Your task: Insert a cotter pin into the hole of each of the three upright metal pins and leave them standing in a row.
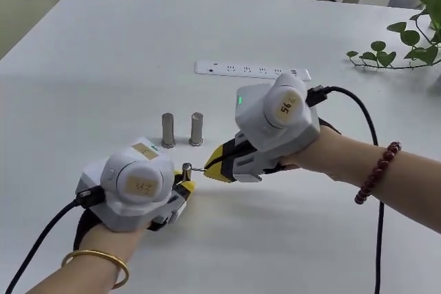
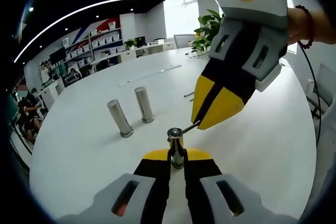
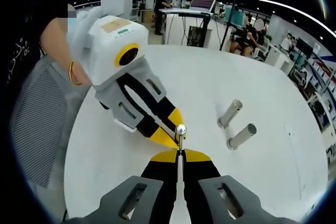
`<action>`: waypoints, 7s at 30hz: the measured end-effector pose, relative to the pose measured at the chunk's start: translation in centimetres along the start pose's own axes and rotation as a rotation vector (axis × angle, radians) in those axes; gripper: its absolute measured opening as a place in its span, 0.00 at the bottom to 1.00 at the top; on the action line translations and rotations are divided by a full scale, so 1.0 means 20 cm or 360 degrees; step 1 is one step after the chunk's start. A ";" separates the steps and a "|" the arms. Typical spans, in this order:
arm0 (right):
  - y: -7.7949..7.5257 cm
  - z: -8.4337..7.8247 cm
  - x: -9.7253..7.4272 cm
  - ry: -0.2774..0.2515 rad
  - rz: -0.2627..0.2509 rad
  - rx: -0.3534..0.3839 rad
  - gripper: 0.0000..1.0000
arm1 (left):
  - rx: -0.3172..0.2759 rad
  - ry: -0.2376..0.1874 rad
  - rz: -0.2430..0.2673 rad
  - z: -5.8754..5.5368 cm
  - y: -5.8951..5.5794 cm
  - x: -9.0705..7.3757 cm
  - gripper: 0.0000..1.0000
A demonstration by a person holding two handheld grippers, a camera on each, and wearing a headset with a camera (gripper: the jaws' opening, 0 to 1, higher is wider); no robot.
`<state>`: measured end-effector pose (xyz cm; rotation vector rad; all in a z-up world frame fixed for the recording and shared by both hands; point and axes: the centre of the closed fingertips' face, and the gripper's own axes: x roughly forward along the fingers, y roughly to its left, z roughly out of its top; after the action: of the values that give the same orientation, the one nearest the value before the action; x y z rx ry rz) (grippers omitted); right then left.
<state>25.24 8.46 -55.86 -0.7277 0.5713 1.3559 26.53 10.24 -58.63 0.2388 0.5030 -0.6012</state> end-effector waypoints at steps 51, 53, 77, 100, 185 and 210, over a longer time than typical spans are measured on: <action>-0.03 0.07 0.04 0.0003 -0.0084 -0.0113 0.00 | -0.0065 -0.0017 0.0068 0.00 0.02 0.01 0.06; -0.03 0.07 0.03 0.0000 -0.0091 -0.0077 0.00 | -0.0063 -0.0018 0.0073 0.00 0.02 0.01 0.06; -0.05 -0.04 -0.03 -0.0090 -0.0175 0.0270 0.14 | -0.0081 -0.0035 0.0092 0.01 0.16 0.02 0.05; -0.05 -0.07 -0.05 -0.0121 -0.0191 0.0378 0.14 | -0.0142 -0.0033 0.0090 0.00 0.21 0.02 0.06; -0.57 0.00 0.21 -0.0553 -0.0623 0.0998 0.10 | -0.0201 -0.0152 0.0043 0.04 0.16 -0.35 0.47; -0.49 -0.03 0.12 -0.0488 -0.0582 0.0786 0.07 | -0.0163 -0.0170 -0.0047 0.08 0.08 -0.40 0.75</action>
<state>35.31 9.04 -56.76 -0.1996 0.4721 0.9085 22.41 14.69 -52.96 0.1016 0.4336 -0.6118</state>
